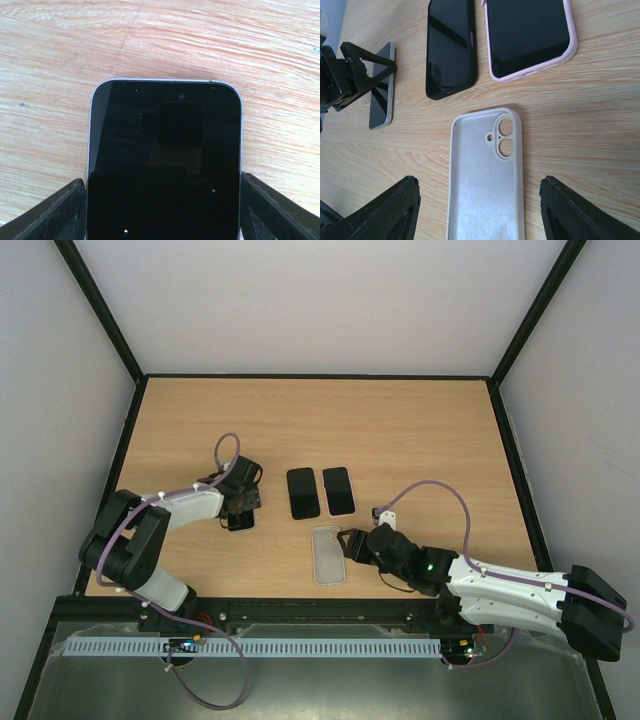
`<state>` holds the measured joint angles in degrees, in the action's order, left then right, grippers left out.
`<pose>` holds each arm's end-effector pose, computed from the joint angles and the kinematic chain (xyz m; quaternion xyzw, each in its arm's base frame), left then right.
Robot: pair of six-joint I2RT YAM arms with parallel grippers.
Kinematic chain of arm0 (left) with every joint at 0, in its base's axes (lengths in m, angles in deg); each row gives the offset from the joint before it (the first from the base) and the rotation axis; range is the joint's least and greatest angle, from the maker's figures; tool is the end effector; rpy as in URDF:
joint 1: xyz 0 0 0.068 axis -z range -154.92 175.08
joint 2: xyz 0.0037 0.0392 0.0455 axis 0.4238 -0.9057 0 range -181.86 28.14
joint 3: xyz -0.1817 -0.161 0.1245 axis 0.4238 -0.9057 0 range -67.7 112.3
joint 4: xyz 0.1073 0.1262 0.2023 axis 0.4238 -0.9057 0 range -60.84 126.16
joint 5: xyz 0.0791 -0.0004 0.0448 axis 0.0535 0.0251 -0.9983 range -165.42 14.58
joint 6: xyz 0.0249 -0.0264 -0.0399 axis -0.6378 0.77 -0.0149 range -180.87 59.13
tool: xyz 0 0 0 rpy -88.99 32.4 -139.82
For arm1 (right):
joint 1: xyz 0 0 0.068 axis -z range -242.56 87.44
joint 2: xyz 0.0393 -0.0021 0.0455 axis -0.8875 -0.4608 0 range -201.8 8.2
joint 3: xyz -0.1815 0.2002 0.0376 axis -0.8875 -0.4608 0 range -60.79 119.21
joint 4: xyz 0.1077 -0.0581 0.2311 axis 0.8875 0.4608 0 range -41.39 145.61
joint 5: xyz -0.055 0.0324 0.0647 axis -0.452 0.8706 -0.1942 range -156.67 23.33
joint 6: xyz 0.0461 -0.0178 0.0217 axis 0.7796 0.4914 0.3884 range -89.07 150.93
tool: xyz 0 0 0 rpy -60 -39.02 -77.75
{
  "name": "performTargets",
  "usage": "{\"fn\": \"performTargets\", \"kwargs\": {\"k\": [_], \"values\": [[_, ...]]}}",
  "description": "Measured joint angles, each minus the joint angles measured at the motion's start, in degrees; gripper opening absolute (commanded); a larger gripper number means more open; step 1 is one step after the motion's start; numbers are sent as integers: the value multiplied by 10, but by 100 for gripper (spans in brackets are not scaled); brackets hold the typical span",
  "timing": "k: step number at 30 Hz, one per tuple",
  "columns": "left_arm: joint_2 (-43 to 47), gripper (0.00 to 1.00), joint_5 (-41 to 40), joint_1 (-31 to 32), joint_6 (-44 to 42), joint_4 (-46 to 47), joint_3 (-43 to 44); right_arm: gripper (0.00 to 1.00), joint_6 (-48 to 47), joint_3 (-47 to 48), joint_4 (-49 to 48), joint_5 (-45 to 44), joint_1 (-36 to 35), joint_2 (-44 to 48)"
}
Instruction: Put the phone into the phone case
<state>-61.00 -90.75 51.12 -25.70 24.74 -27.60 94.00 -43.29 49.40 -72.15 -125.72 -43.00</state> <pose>0.2515 -0.1123 0.1375 -0.1102 0.9526 -0.0176 0.2831 0.0851 0.1607 0.1712 0.0215 0.8840 0.3957 0.2480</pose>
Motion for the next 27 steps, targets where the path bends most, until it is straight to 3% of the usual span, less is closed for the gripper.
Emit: {"fn": "performTargets", "kwargs": {"k": [17, 27], "values": [[154, 57, 148, 30, 81, 48, -116, 65, 20, 2, -76, 53, -12, -81], [190, 56, 202, 122, 187, 120, -139, 48, 54, 8, -175, 59, -55, -143]]}}
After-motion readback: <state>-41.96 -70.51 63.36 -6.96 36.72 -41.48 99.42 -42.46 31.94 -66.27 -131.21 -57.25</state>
